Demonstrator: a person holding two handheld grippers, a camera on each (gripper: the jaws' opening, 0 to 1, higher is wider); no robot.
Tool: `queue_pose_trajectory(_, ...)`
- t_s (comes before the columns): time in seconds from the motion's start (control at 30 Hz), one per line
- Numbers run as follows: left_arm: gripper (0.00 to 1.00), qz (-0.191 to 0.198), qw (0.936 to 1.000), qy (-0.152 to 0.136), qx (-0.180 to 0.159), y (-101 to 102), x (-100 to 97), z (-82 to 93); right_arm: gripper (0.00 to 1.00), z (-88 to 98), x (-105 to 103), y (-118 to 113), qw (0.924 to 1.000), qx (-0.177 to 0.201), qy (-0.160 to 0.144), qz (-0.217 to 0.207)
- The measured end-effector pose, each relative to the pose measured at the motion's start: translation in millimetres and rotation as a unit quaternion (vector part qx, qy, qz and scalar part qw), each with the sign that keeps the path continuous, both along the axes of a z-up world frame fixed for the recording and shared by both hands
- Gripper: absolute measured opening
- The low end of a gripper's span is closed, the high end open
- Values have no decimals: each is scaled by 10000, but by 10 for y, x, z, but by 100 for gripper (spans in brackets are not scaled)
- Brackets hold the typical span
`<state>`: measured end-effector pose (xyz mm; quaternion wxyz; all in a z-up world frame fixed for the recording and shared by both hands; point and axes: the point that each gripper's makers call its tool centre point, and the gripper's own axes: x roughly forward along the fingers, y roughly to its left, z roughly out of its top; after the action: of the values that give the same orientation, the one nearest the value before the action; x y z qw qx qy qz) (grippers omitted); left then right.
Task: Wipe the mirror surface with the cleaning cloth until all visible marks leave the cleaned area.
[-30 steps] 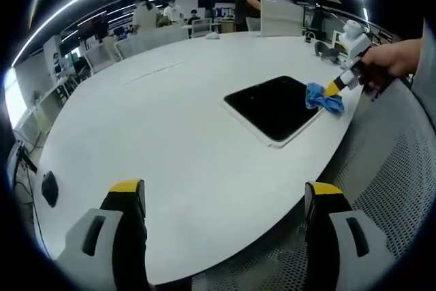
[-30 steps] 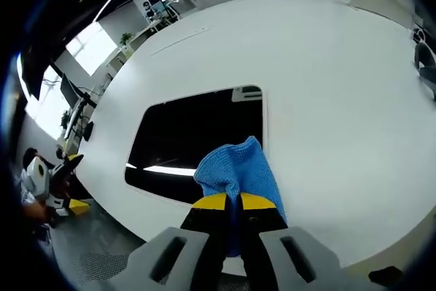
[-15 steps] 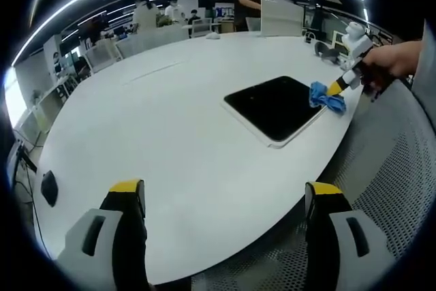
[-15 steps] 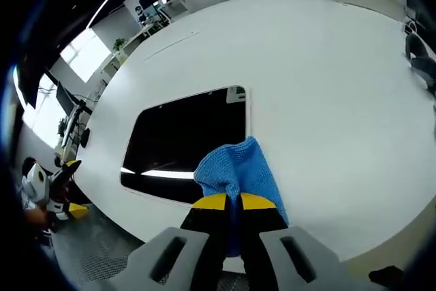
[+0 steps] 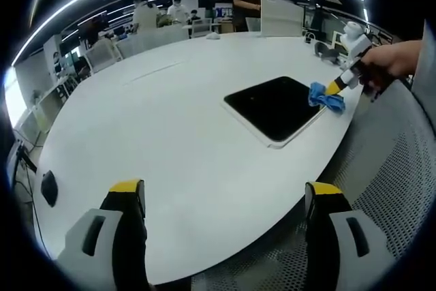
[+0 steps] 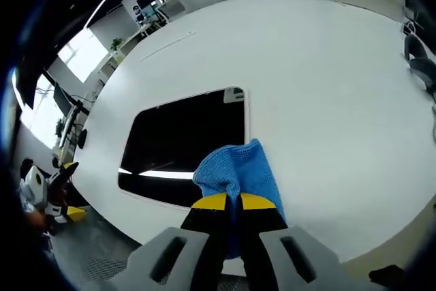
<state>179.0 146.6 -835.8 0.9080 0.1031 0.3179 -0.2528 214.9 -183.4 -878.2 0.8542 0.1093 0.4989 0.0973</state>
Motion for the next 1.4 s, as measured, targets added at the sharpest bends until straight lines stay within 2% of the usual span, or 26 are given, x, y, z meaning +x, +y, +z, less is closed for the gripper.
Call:
queue_pose_trajectory(0.87, 98, 11, 10000, -2, -36, -16, 3, 18, 0, 5, 312, 17, 9997, -123, -132, -169)
queue_pose_trajectory(1.4, 97, 31, 10000, -16, -40, 0, 11, 10, 0, -1, 632, 2, 9994, -150, -184, -239)
